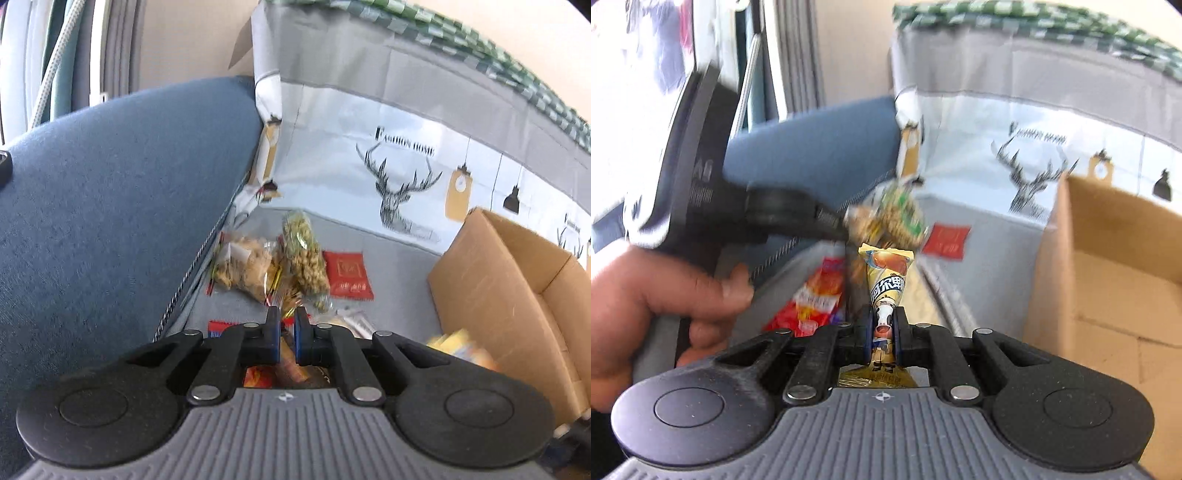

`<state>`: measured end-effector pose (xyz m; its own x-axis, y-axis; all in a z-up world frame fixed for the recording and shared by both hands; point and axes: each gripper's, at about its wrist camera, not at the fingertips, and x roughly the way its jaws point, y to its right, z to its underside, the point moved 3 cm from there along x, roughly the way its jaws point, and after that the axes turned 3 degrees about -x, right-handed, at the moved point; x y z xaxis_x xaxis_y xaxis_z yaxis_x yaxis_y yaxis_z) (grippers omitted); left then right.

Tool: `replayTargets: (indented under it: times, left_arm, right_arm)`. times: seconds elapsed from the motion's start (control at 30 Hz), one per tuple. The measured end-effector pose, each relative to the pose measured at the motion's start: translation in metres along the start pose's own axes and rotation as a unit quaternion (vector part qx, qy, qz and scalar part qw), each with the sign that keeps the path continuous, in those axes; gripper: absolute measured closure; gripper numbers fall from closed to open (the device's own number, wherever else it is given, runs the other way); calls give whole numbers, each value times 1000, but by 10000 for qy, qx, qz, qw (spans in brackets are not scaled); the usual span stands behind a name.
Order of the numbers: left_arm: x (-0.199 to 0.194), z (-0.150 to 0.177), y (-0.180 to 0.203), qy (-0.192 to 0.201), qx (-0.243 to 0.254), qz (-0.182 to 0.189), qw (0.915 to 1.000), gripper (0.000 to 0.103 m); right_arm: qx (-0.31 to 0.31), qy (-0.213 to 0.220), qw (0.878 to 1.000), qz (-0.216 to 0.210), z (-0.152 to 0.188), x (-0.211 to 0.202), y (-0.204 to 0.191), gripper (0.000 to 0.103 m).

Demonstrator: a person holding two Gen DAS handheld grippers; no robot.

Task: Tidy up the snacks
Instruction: 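Lift both held snacks and carry them over the cardboard box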

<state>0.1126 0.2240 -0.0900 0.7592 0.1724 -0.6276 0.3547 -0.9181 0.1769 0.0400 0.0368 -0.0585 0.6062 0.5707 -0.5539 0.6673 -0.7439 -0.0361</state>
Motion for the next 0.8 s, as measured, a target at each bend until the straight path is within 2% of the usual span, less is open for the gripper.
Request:
replayTargets:
  times: [0.07, 0.13, 0.17, 0.2, 0.37, 0.5, 0.57, 0.67, 0.73, 0.77, 0.8]
  left_arm:
    - [3, 2, -4, -140, -161, -69, 9997, 90]
    - [6, 3, -10, -275, -382, -49, 9989, 77]
    - [8, 4, -13, -328, -481, -24, 9983, 67]
    - [8, 5, -15, -374, -597, 23, 9975, 63]
    - [14, 5, -24, -597, -1197, 325, 9905, 63]
    - [28, 10, -25, -999, -1543, 423, 9820, 63]
    - [35, 12, -21, -1122, -1563, 394, 9805, 63]
    - [45, 17, -11, -1331, -1331, 82, 9821, 63]
    - [53, 21, -3, -1455, -1240, -47, 9815, 63]
    - [56, 23, -1, -1498, -1229, -46, 9810, 62]
    - [60, 25, 2, -1569, -1183, -84, 9805, 55]
  right_arm:
    - [93, 119, 9999, 22, -7, -10, 7, 92]
    - [93, 205, 9997, 61, -12, -19, 14, 92]
    - [63, 259, 9996, 97, -13, -24, 17, 92]
    - [40, 320, 9994, 135, -16, -30, 22, 92]
    - [119, 600, 9976, 338, -28, -52, 62, 92]
    - [280, 843, 9944, 567, -38, -66, 99, 92]
    - [411, 970, 9922, 671, -40, -69, 116, 92]
    - [705, 1084, 9887, 763, -33, -74, 139, 92]
    - [824, 1014, 9884, 769, -23, -73, 151, 92]
    - [830, 959, 9887, 795, -18, -74, 153, 92]
    - [837, 932, 9886, 840, -16, -74, 158, 92]
